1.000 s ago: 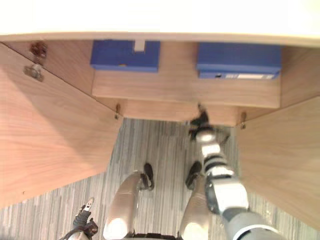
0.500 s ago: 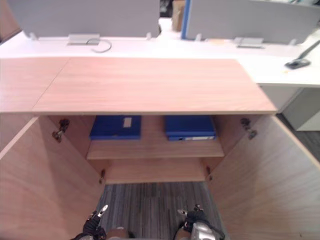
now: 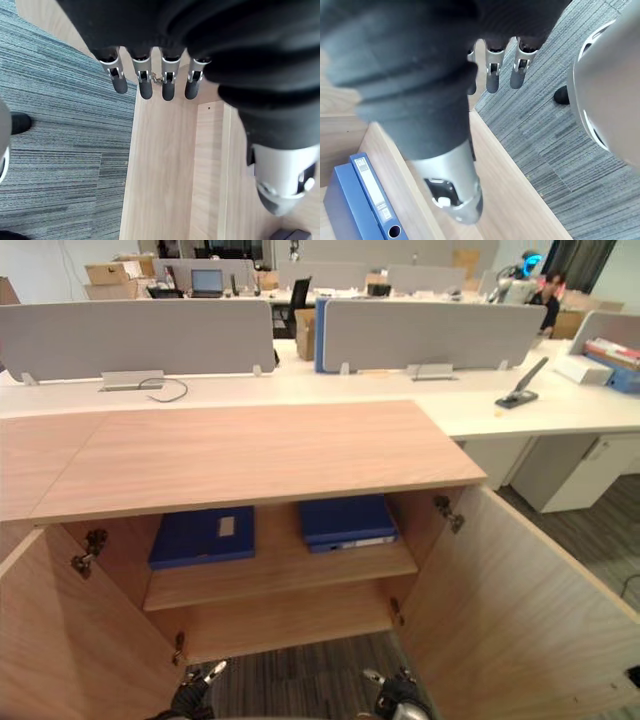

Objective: Walk over to the cabinet, pick up the folder, carry it to the office cabinet, place the folder inside the office cabinet, then close the office cabinet door

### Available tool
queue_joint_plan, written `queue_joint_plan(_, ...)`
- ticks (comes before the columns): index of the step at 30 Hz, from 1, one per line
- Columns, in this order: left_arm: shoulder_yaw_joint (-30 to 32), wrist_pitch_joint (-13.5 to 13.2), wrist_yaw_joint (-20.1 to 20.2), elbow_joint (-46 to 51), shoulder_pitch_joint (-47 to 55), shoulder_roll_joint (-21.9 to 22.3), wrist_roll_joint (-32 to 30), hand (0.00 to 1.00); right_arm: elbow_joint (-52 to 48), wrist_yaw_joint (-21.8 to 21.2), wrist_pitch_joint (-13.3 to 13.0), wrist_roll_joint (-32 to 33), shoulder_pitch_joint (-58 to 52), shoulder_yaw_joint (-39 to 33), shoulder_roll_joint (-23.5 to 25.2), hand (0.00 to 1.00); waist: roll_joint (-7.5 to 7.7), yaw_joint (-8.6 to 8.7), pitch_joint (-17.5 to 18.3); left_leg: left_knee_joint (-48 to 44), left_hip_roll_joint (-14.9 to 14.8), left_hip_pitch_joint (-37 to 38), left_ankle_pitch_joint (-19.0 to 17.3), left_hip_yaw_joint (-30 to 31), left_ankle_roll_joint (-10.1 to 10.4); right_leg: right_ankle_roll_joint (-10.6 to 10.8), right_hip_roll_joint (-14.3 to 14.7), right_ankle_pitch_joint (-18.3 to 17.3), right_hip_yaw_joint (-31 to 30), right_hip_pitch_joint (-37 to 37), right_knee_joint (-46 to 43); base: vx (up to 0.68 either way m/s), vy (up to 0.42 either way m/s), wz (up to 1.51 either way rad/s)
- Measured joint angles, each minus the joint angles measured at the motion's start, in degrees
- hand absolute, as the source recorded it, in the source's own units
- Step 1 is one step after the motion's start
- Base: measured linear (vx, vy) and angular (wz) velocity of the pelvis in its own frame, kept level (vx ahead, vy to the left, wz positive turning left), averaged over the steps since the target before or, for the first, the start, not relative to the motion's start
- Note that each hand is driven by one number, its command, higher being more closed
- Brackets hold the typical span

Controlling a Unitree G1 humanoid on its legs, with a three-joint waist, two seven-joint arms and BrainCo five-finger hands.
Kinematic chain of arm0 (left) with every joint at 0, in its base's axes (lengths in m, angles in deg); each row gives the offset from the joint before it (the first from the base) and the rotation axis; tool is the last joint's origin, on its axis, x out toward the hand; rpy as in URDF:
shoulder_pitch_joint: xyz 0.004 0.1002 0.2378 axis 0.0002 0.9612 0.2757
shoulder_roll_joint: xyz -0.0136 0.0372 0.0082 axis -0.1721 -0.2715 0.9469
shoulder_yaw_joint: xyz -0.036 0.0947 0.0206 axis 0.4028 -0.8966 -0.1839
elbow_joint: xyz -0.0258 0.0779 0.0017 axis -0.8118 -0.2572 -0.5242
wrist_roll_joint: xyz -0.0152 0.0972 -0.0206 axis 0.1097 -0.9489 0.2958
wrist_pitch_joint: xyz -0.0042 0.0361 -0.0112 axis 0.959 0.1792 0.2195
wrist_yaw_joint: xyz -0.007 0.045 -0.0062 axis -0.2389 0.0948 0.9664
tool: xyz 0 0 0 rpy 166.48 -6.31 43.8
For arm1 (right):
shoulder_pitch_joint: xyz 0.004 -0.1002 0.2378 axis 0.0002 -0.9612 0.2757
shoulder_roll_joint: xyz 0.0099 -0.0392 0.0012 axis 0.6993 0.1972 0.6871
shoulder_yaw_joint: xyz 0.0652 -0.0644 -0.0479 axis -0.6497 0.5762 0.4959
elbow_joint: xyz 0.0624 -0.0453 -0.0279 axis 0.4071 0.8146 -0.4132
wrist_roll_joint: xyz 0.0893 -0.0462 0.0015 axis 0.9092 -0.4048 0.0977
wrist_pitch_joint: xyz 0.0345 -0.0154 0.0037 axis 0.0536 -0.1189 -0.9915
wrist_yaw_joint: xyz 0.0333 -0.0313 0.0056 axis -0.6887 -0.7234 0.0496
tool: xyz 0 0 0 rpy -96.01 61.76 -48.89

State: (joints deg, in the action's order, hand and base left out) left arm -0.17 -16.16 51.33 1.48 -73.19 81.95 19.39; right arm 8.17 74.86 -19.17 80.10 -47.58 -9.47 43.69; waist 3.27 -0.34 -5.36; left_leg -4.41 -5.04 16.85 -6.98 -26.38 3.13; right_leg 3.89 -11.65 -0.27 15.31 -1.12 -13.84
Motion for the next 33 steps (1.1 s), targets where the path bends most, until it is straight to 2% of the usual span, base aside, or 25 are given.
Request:
queue_joint_plan(2,-0.16,-0.07,0.00,-0.02,0.17,-0.19,-0.08,0.00,-0.72,0.05,0.00,0.51,-0.58,-0.01,0.03,0.00,0.14,-0.28,-0.15,1.06,0.46,0.79,0.54,-1.09,-0.32,-0.37,-1.29,-1.11,2.23,0.19,-0.47,-0.08,0.036,-0.26)
queue_joint_plan(3,-0.09,-0.08,-0.04,0.04,0.21,-0.20,0.20,0.00,-1.01,-0.02,-0.08,0.51,-1.15,-0.01,0.05,0.00,0.09,-0.80,-0.16,1.38,0.38,1.29,0.60,-2.37,-0.30,-0.54,-2.85,-1.15,6.22,0.06,-0.98,-0.04,0.039,-0.41)
queue_joint_plan(6,-0.09,0.02,0.09,-0.04,0.32,-0.58,-0.11,0.00,-1.00,-0.17,-0.14,0.51,-1.34,-0.01,0.12,0.00,0.38,-0.88,-0.17,1.98,-0.35,1.34,0.88,-4.67,0.19,-2.10,-3.38,-0.14,9.71,0.60,-1.10,-0.02,0.002,-0.48)
queue_joint_plan(8,0.14,0.36,0.21,-0.07,0.34,-0.67,-0.11,0.00,-0.97,-0.24,-0.18,0.49,-1.97,-0.09,-0.39,0.00,0.72,-0.70,0.02,3.46,-0.60,1.35,1.30,-5.78,0.79,-2.69,-2.59,-0.05,9.96,1.99,-1.44,0.00,-0.043,-0.25)
queue_joint_plan(9,0.23,0.45,0.27,-0.05,0.47,-0.67,-0.09,0.00,-0.86,-0.23,-0.12,0.45,-2.42,-0.66,-0.76,0.00,0.74,-0.46,0.11,4.28,-0.87,1.39,2.01,-5.91,1.73,-2.84,-1.73,-0.35,10.27,2.24,-1.24,0.03,-0.043,-0.05)
queue_joint_plan(11,0.23,0.45,0.35,-0.03,0.48,-0.64,-0.07,0.00,-0.59,-0.25,0.14,0.44,-3.51,-2.60,-0.53,0.00,0.63,-0.40,0.18,4.29,-1.72,1.38,2.14,-6.30,1.85,-2.86,-0.29,-0.45,10.37,2.19,-0.42,0.04,-0.048,-0.08)
queue_joint_plan(13,0.24,0.55,0.49,-0.07,0.58,-0.65,-0.07,0.00,-0.44,-0.33,0.16,0.48,-3.95,-4.94,-0.38,0.00,-0.19,-0.39,0.48,4.29,-2.78,1.40,1.97,-7.44,2.16,-2.78,1.60,-0.25,9.83,2.29,1.44,0.06,-0.064,-0.29)
queue_joint_plan(14,0.21,0.60,0.67,-0.16,0.61,-0.73,0.18,0.00,0.52,-0.34,0.14,0.54,-3.82,-7.42,-0.21,0.00,-0.21,-0.43,0.72,4.31,-3.63,1.66,1.87,-8.37,2.61,-2.99,3.49,1.29,8.83,1.98,3.55,0.06,-0.031,-0.45)
queue_joint_plan(18,-2.00,0.99,0.85,-1.59,0.05,-1.56,0.65,0.00,3.96,-0.33,0.04,1.41,-2.45,-11.45,-0.61,0.00,-1.07,0.33,0.66,4.06,-4.68,2.47,1.77,-9.43,2.46,-3.29,6.83,4.23,6.27,0.07,9.23,0.08,-0.021,-0.41)
queue_joint_plan(20,-4.38,1.11,0.95,-2.15,-0.16,-2.00,0.55,0.00,4.19,-0.24,0.02,2.67,-2.28,-11.44,-0.88,0.00,-1.63,1.11,0.60,4.01,-4.68,2.42,1.72,-9.05,2.39,-3.16,7.53,5.74,5.64,-0.91,12.25,0.03,-0.014,-0.18)
queue_joint_plan(24,-8.90,1.29,1.30,-1.84,-0.59,-2.70,0.54,0.00,4.28,-0.16,0.00,2.76,-2.29,-11.38,-1.22,0.00,-2.20,1.22,0.21,2.11,-4.47,2.13,1.14,-7.49,2.02,-2.96,7.79,7.58,4.47,-2.63,16.15,-0.02,-0.019,-0.12)
queue_joint_plan(28,-11.69,1.31,1.26,-0.44,-0.54,-2.87,0.48,0.00,4.26,-0.08,-0.24,2.97,-2.09,-10.85,-1.88,0.00,-3.16,0.96,-0.25,-7.33,-7.30,-1.88,-4.22,-6.97,1.96,-2.99,8.74,7.94,2.83,-2.10,17.87,-0.04,-0.028,-0.20)
queue_joint_plan(30,-11.79,1.30,1.15,0.33,-0.61,-3.41,0.40,0.00,4.36,0.00,-0.51,3.67,-2.06,-10.13,-2.00,0.00,-2.81,0.66,-0.63,-18.56,-9.09,-6.91,-5.93,-2.96,-0.03,-3.00,8.70,7.93,-0.69,-0.67,17.21,-0.05,-0.049,-0.45)
queue_joint_plan(31,-11.68,1.18,0.84,0.80,-0.65,-3.32,0.43,0.00,4.54,0.05,-0.78,4.35,-1.92,-8.84,-2.59,0.00,-2.97,0.28,-0.97,-26.11,-9.63,-10.83,-6.33,2.24,-0.40,-3.03,8.59,7.91,-2.96,0.28,16.28,-0.07,0.003,-0.64)
queue_joint_plan(32,-11.45,1.05,0.60,0.78,-0.74,-3.25,0.56,0.00,5.14,0.10,-1.08,4.89,-1.44,-8.34,-3.09,0.00,-3.28,-0.10,-1.87,-29.54,-8.95,-12.46,-7.51,7.64,-0.35,-3.04,8.59,7.92,-4.72,0.37,16.14,-0.09,0.092,-0.94)
queue_joint_plan(33,-10.59,0.91,0.38,0.71,-0.83,-2.27,0.83,0.00,6.31,0.33,-1.27,4.93,-0.74,-8.32,-4.18,0.00,-4.36,-0.30,-2.37,-29.53,-6.09,-12.97,-10.48,15.13,0.13,-3.04,8.97,8.05,-7.49,0.61,16.12,-0.09,0.197,-0.95)
